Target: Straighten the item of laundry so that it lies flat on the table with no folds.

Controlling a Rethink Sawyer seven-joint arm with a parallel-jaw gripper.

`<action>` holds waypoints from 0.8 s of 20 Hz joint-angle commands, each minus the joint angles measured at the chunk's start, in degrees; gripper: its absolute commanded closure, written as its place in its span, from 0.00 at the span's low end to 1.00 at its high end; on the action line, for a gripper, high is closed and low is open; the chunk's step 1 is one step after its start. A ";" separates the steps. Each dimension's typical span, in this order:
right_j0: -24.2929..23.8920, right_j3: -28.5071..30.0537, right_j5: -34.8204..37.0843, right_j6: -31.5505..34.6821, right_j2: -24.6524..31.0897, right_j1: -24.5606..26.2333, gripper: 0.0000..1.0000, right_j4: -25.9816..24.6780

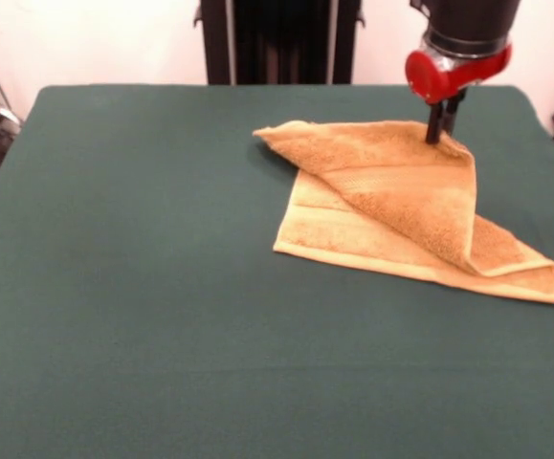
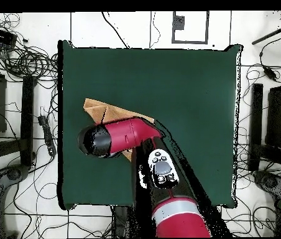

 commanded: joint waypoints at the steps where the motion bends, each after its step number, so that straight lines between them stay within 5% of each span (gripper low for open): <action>1: 3.18 5.79 -4.27 12.97 0.26 0.92 1.00 2.29; 16: 4.91 6.97 -6.28 14.32 -0.30 0.85 1.00 4.60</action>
